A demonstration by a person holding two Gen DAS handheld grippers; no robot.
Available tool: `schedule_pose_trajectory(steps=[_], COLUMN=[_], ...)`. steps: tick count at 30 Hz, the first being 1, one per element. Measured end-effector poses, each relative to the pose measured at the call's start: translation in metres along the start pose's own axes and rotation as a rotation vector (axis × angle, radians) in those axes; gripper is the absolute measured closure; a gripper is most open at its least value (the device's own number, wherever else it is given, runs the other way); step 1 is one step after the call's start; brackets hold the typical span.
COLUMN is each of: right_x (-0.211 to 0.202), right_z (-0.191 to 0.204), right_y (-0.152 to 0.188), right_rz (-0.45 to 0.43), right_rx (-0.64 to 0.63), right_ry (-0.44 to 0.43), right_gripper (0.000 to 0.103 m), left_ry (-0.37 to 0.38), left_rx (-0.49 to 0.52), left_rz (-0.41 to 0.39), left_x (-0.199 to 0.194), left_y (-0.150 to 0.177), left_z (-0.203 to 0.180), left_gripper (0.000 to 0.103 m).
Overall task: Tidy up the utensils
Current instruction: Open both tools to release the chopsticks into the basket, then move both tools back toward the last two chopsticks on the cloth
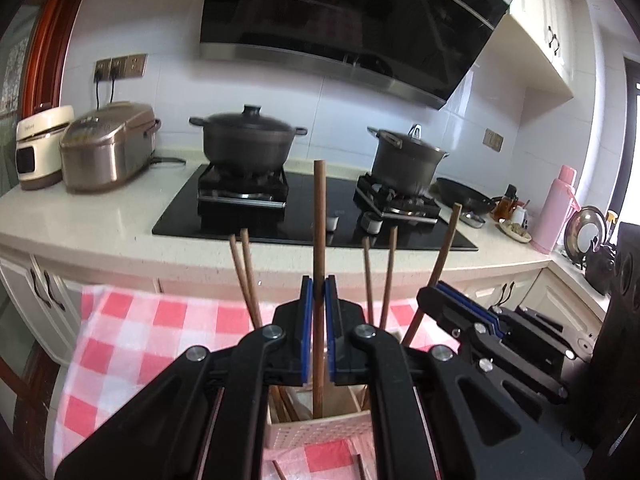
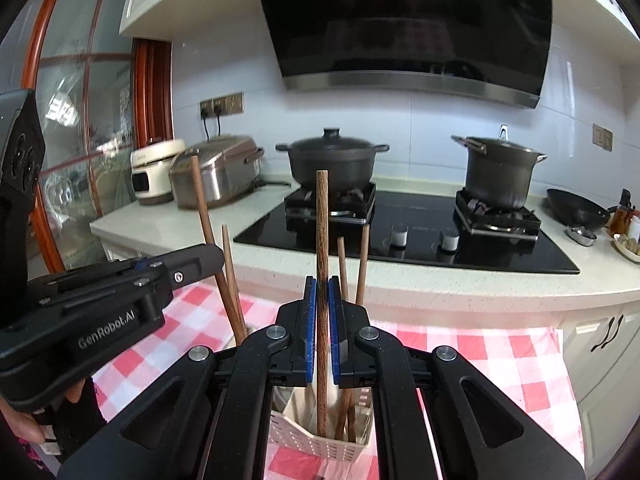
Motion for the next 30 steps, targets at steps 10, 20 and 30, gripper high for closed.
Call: schedule_pose_trajectory(steps=[10,20,30], right_x=[0.023,0.001,-0.068], right_z=[-0.009,-0.008,-0.005], right_y=[0.017,0.014,0.033], right_rz=[0.067,0.050,-0.003], right_rx=[0.046,0.044,0.066], right_ry=[-0.007,-0.004,-0.033], right_gripper=[0.095,0.090,0.068], left_ry=[-0.062,-0.095,-0.147], left_rx=[0.020,0.040,0.081], left_rz=[0.009,-0.021,-0.099], left_x=[0.008,-0.018,-0.095], left_y=[0.020,0.016,0.039], left_z=[0.016,0.024,0.024], left_gripper=[0.097,0.090,0.038])
Point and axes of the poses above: each gripper's, at about its wrist camera, not at the fingertips, and x roughly the way its jaws point, z to its left, y to its underside, the point moved 9 cm from there along x, roughly the way its jaws point, and after that the axes turned 2 degrees about x, right-handed, at the moved point
